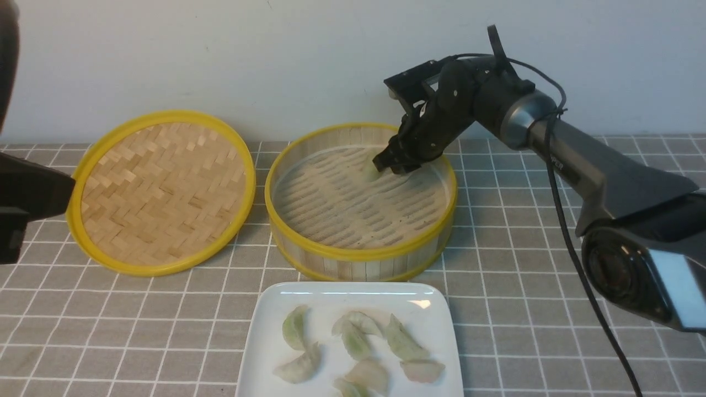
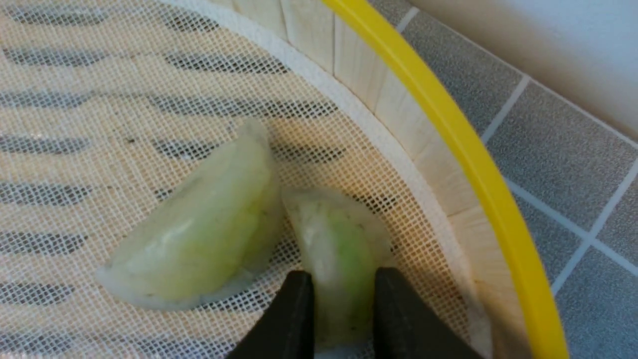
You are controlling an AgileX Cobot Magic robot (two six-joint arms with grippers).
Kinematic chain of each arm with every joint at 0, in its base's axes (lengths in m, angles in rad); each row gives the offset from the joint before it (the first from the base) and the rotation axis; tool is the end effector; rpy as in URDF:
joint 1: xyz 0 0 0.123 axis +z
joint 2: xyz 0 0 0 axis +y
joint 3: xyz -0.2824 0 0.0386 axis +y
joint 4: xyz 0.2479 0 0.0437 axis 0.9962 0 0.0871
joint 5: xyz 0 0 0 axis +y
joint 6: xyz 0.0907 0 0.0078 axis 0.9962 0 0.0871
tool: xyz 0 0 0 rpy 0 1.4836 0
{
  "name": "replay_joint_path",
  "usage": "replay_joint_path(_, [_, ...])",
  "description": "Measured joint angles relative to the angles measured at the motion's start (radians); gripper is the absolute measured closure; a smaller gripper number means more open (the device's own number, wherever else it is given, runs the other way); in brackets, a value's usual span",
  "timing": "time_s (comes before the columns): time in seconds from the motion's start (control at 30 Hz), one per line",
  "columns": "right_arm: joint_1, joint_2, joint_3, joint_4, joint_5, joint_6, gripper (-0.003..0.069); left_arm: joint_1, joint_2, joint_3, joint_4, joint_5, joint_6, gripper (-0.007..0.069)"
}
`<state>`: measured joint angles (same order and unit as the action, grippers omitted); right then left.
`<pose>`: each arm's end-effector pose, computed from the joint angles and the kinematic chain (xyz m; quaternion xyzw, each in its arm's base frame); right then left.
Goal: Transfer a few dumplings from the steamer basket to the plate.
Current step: Use the right arm to grab a dumpling from inside the steamer, then use the right arm to put the dumpling into the plate
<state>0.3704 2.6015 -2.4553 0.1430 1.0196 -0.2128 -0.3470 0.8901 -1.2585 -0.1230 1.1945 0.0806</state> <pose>0.5149 0.2118 0.1627 -0.2576 0.9327 0.0871 0.2369 0.1232 -0.0556 0.4360 0.1961 0.8917 -0.1144 0.3916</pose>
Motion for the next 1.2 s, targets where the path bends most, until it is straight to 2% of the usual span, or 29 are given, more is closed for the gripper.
replay_joint_path(0.17, [0.0, -0.065, -0.024, -0.003, 0.14, 0.049, 0.0524, 0.0, 0.0, 0.0, 0.01, 0.0, 0.0, 0.0629])
replay_joint_path(0.23, [0.0, -0.119, -0.046, 0.034, 0.208, 0.063, 0.0524, 0.0, 0.0, 0.0, 0.011, 0.0, 0.0, 0.0629])
replay_joint_path(0.5, [0.0, -0.242, -0.038, 0.1, 0.232, 0.075, 0.0524, 0.0, 0.0, 0.0, 0.02, -0.002, 0.0, 0.0629])
replay_joint_path(0.73, [0.061, -0.503, 0.321, 0.13, 0.233, 0.078, 0.0524, 0.001, 0.0, 0.0, 0.023, 0.002, 0.0, 0.0629])
replay_joint_path(0.93, [0.212, -0.717, 0.706, 0.16, 0.23, 0.087, 0.0524, 0.001, 0.0, 0.0, 0.01, 0.002, 0.0, 0.0629])
replay_joint_path(1.07, [0.316, -0.731, 0.885, 0.163, 0.22, 0.114, 0.0524, 0.001, 0.0, 0.0, 0.002, 0.001, 0.01, 0.0629])
replay_joint_path(1.2, [0.385, -0.686, 0.928, 0.164, 0.174, 0.183, 0.0524, 0.001, 0.0, 0.0, 0.002, 0.001, 0.024, 0.0629])
